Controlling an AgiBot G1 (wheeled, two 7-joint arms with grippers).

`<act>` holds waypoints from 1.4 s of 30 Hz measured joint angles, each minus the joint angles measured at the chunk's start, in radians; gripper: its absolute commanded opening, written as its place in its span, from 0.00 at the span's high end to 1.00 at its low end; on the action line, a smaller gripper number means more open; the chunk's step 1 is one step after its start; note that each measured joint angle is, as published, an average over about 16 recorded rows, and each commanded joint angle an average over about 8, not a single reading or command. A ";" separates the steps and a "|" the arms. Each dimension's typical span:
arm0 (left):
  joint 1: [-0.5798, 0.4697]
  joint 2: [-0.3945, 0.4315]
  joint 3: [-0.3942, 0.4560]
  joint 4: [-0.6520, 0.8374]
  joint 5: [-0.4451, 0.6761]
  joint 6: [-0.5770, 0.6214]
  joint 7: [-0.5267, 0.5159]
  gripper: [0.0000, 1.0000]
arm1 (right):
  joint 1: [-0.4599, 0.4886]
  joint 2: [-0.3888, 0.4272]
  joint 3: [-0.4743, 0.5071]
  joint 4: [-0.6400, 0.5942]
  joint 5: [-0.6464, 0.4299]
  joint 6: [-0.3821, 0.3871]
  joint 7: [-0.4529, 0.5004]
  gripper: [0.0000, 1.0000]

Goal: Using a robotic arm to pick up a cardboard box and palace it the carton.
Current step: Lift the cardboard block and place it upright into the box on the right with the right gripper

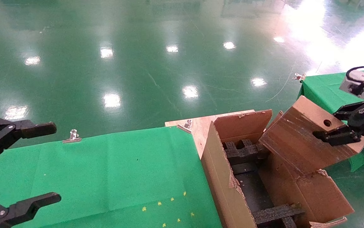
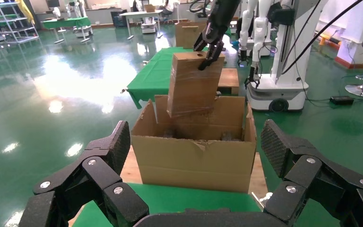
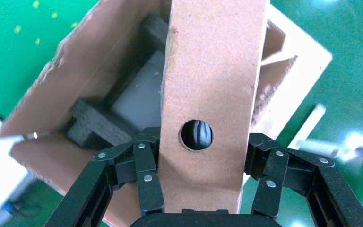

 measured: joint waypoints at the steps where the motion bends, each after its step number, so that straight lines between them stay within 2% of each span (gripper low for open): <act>1: 0.000 0.000 0.000 0.000 0.000 0.000 0.000 0.00 | -0.003 0.004 -0.002 0.000 0.003 0.008 0.033 1.00; 7: 0.000 0.000 0.000 0.000 0.000 0.000 0.000 0.00 | -0.029 0.038 -0.015 0.035 0.010 0.069 0.214 1.00; 15: 0.000 0.000 0.000 0.000 0.000 0.000 0.000 0.00 | -0.072 0.103 -0.043 0.171 -0.019 0.197 0.398 1.00; 28: 0.000 0.000 0.001 0.000 0.000 0.000 0.000 0.00 | -0.155 0.179 -0.101 0.399 -0.113 0.441 0.632 1.00; 42: 0.000 0.000 0.001 0.000 -0.001 0.000 0.000 0.00 | -0.255 0.180 -0.161 0.509 -0.181 0.630 0.815 1.00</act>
